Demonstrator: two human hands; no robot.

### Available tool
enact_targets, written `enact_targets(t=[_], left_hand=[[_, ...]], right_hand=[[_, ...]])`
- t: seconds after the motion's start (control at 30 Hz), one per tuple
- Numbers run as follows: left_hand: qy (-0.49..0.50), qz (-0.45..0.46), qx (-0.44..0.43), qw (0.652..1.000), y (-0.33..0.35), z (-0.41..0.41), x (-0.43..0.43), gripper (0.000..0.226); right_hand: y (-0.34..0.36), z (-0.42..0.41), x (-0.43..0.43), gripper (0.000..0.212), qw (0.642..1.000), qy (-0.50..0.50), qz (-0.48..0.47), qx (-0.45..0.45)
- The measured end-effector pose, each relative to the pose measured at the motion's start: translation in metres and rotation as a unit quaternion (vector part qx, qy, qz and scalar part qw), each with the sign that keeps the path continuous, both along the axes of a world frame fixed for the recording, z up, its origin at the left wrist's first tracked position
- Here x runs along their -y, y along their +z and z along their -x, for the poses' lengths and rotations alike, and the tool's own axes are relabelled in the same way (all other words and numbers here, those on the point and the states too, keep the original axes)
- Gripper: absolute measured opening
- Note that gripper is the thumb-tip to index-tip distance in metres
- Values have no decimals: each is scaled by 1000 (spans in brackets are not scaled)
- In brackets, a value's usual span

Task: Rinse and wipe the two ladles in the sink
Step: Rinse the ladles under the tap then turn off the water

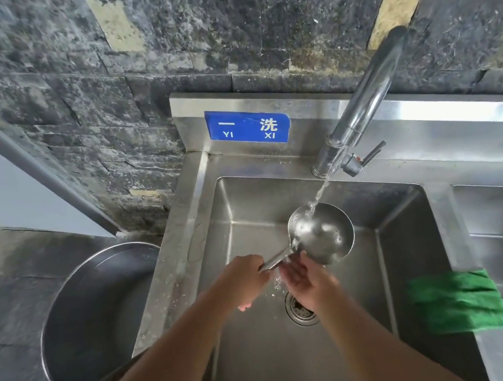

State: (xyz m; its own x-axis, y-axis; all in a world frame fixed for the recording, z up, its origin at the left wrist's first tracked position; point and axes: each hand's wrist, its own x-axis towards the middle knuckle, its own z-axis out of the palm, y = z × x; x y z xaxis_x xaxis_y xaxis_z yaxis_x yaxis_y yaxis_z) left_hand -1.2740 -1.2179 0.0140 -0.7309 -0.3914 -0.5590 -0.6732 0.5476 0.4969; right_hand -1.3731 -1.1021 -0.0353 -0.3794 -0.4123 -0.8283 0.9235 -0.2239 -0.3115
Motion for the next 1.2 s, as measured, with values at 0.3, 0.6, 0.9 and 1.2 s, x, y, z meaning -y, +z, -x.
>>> enact_targets(t=[0.3, 0.6, 0.9, 1.2], left_hand=[[-49, 35, 36, 998, 14, -28, 34, 17], [-125, 134, 72, 980, 36, -21, 49, 18], [-186, 186, 115, 958, 47, -20, 28, 27], [-145, 163, 120, 968, 43, -39, 44, 33]], right_hand=[[-3, 29, -38, 8, 948, 197, -194, -155], [22, 74, -24, 15, 670, 513, -279, -459], [28, 43, 13, 39, 332, 653, -229, -641], [13, 58, 5, 10, 660, 538, -171, -496]])
